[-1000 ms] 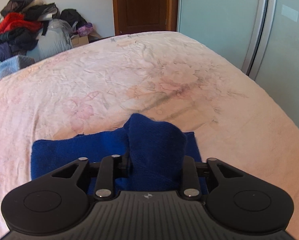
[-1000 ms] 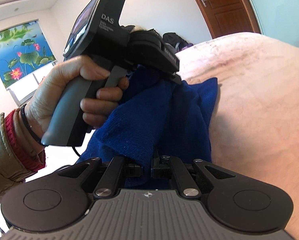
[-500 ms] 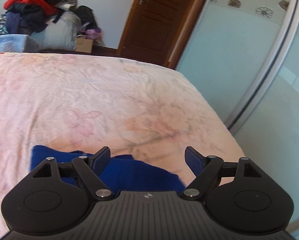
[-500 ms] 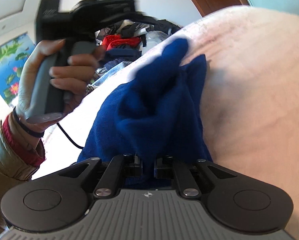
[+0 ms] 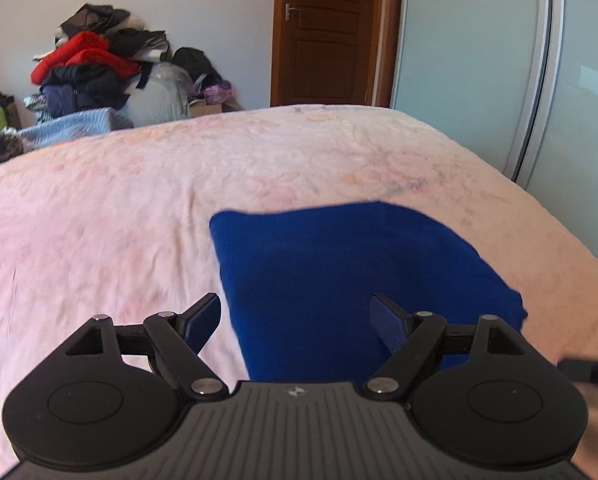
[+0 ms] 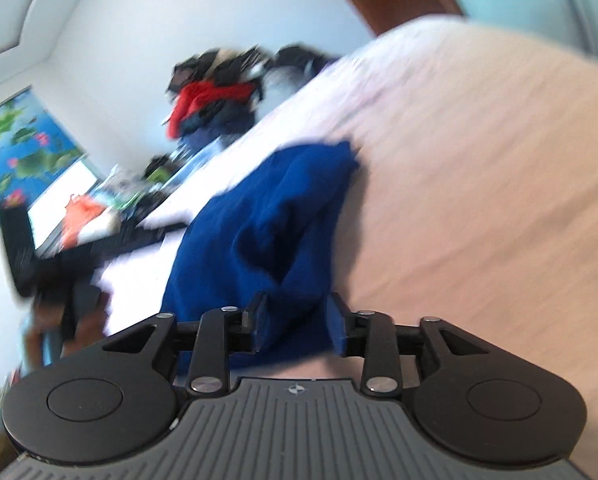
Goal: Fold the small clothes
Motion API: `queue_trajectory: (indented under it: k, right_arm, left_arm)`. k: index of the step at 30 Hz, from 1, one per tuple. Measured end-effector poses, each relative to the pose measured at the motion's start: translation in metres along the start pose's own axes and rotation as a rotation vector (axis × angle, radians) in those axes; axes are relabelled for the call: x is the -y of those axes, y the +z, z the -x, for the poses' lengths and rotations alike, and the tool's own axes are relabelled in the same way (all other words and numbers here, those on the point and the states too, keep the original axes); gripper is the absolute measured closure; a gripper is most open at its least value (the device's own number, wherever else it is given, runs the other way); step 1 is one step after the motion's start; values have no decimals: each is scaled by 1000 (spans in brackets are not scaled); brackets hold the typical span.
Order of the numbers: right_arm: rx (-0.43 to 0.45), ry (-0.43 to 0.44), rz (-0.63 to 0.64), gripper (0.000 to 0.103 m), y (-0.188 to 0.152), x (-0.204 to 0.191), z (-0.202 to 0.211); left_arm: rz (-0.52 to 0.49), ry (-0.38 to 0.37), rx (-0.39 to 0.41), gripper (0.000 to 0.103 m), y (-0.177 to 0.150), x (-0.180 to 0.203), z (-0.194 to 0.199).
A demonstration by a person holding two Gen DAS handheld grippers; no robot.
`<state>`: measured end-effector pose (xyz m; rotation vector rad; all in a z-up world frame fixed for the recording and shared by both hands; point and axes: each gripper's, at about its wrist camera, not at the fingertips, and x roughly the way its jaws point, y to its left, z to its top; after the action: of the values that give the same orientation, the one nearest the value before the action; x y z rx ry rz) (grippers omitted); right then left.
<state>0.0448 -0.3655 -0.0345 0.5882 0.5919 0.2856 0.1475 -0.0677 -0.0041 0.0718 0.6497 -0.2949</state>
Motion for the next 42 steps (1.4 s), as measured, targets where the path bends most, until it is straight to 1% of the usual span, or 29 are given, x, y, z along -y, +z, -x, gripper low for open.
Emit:
queue_trajectory:
  k: [3,6,8,9,10,11,12,13,16,18,19,20,21,22,23,24,25,27,28,29,31,32,34,37,38,39,40,41,42]
  right_arm:
    - [46,-8,43,65,3,-14,-8]
    - [25,16,92,63,5,-26,-24]
    - [4,11,153,62,3,-33,-32]
    - [-16,-6,191,62,5,-36,-39]
    - [-33,-29,211,66,3,-36,-43]
    - [-50,-46,217,73,3,-35,-44]
    - [-62,-53,202,93,2,-32,-45]
    - [-66,-53,177,96,-1,-29,-43]
    - [-73,-54,147,96,-5,-23,-37]
    - [-122,-44,153,96,-7,-19,-38]
    - [-132,-41,171,88,-7,-19,-38]
    - [-119,-46,180,85,-6,-20,-36]
    - [-102,-36,171,75,-3,-20,-32]
    - [-80,-13,146,49,1,-17,-30]
    - [-56,7,123,32,6,-15,-28]
    - [-31,38,108,13,13,-11,-29]
    - [-23,58,111,14,17,-10,-31]
    - [-62,62,124,19,26,-5,-46]
    - [-85,59,123,22,28,-3,-53]
    - [-112,70,116,24,30,0,-62]
    - [-166,118,78,33,30,6,-79]
    - [-180,137,61,33,30,8,-86]
    - [-177,179,50,32,32,8,-96]
    - [-183,241,-7,33,39,12,-116]
    - [-181,251,-21,35,39,13,-121]
    - [-188,239,-35,51,39,13,-126]
    - [-201,225,-53,68,38,13,-130]
    - [-196,227,-70,69,36,14,-131]
    - [-190,226,-91,70,35,14,-129]
  left_arm:
    - [10,11,-19,21,-16,5,4]
    - [-14,30,-26,21,-29,10,9]
    - [-32,28,-31,21,-36,10,13]
    - [-33,23,-41,21,-40,10,13]
    - [-25,22,-57,21,-43,9,12]
    - [-17,14,-73,21,-46,8,11]
    - [-11,6,-85,21,-50,8,9]
    - [-6,7,-92,21,-52,7,9]
    - [-7,10,-93,21,-57,5,10]
    - [-5,2,-89,21,-56,3,12]
    - [1,-8,-82,21,-55,1,12]
    - [9,-18,-77,21,-53,-2,12]
    - [25,-29,-74,20,-50,-7,10]
    - [44,-41,-75,18,-49,-12,8]
    - [77,-62,-81,18,-47,-19,4]
    - [117,-87,-92,18,-47,-25,-1]
    - [157,-114,-106,18,-46,-31,-5]
    - [247,-192,-137,18,-50,-44,-15]
    - [272,-207,-121,17,-52,-48,-15]
    - [287,-217,-108,17,-54,-50,-13]
    - [288,-236,-95,16,-56,-51,-13]
    - [286,-246,-87,16,-56,-51,-14]
    - [292,-264,-67,16,-52,-52,-19]
    - [345,-295,-49,18,-42,-57,-32]
    - [365,-306,-58,23,-39,-60,-37]
    - [368,-305,-86,45,-37,-59,-41]
    - [354,-294,-111,54,-35,-58,-44]
    - [336,-285,-107,58,-34,-56,-43]
    - [323,-290,-95,67,-35,-55,-39]
